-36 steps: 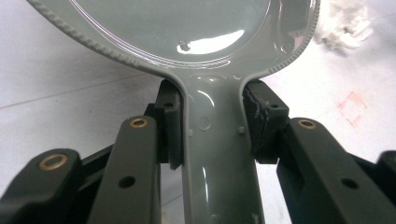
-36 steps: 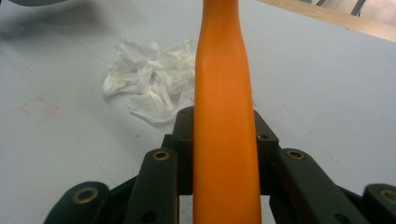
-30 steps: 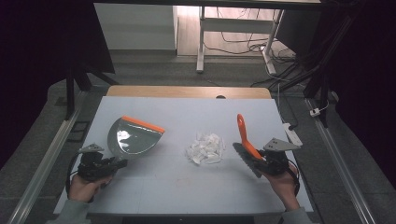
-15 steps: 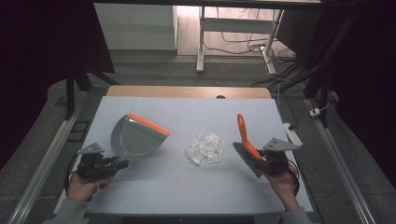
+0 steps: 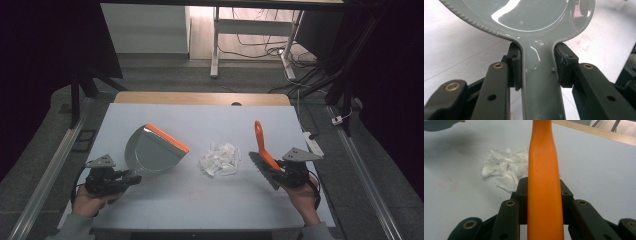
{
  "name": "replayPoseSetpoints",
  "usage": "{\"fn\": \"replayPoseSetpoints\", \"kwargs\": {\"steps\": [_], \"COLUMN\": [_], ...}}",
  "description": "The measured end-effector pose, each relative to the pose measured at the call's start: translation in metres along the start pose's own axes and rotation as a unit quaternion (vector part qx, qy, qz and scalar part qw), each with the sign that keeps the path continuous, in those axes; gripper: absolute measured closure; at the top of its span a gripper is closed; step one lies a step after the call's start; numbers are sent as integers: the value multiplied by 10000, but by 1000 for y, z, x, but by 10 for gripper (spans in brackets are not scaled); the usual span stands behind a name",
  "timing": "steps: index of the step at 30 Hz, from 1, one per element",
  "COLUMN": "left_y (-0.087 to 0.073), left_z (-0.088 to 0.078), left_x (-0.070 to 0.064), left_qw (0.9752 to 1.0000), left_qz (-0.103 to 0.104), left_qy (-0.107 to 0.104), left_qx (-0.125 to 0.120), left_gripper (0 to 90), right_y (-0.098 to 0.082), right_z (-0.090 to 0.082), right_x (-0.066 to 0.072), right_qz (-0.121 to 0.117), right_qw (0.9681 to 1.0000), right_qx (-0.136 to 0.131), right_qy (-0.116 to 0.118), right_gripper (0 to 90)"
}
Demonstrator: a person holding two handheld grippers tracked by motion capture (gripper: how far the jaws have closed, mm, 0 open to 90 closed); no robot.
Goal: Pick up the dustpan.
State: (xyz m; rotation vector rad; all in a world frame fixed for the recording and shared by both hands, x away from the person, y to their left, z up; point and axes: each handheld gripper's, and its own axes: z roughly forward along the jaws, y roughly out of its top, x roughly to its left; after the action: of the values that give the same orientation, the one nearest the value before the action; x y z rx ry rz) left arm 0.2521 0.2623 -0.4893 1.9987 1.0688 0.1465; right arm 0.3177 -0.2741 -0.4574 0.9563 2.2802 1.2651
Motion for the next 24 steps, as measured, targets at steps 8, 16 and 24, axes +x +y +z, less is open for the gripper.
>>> {"fn": "replayPoseSetpoints", "kwargs": {"steps": [8,16,24], "left_y": [6,8,7], "left_z": [4,9,15], "left_x": [-14,-22,-26], "left_qw": [9992,9966,9931], "left_qz": [328,624,835], "left_qy": [-197,-390,-526], "left_qx": [104,379,639], "left_gripper": [615,615,615], "right_y": [0,-1,-1], "right_z": [0,1,1], "right_x": [0,0,0], "right_qz": [-14,4,-23], "right_qw": [10000,10000,10000], "right_qx": [4,15,41], "right_qy": [-3,-7,-30], "right_gripper": [705,705,705]}}
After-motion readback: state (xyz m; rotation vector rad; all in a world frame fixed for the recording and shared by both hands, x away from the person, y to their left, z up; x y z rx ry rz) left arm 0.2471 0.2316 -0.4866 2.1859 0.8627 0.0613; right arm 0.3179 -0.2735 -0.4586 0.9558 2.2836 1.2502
